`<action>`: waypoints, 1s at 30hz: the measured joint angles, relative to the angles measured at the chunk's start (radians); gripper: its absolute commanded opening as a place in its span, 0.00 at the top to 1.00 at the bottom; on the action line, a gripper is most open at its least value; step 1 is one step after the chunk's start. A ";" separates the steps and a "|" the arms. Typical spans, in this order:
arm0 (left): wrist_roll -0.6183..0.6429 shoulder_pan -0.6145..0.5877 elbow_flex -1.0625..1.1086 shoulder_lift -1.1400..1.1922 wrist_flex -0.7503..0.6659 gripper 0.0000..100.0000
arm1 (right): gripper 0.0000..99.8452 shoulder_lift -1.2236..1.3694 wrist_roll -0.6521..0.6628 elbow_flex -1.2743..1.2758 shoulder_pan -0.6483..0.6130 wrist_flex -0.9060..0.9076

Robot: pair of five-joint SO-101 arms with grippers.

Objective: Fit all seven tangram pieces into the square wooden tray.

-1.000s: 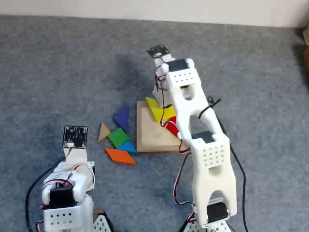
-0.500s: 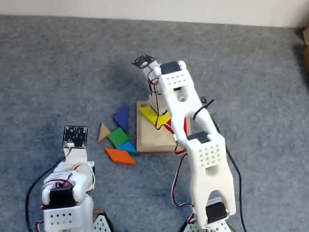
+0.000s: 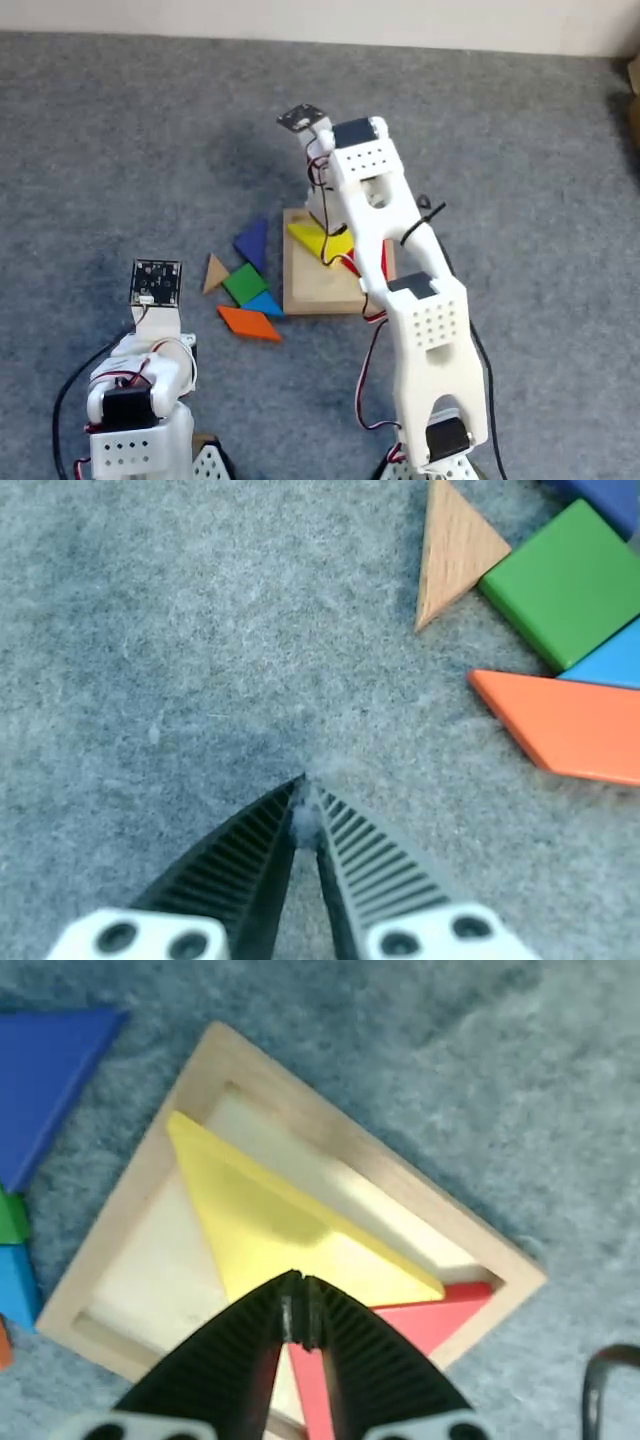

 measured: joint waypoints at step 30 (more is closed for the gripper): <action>0.000 0.000 0.000 0.000 0.000 1.00 | 0.99 0.003 -0.005 -0.313 0.104 0.147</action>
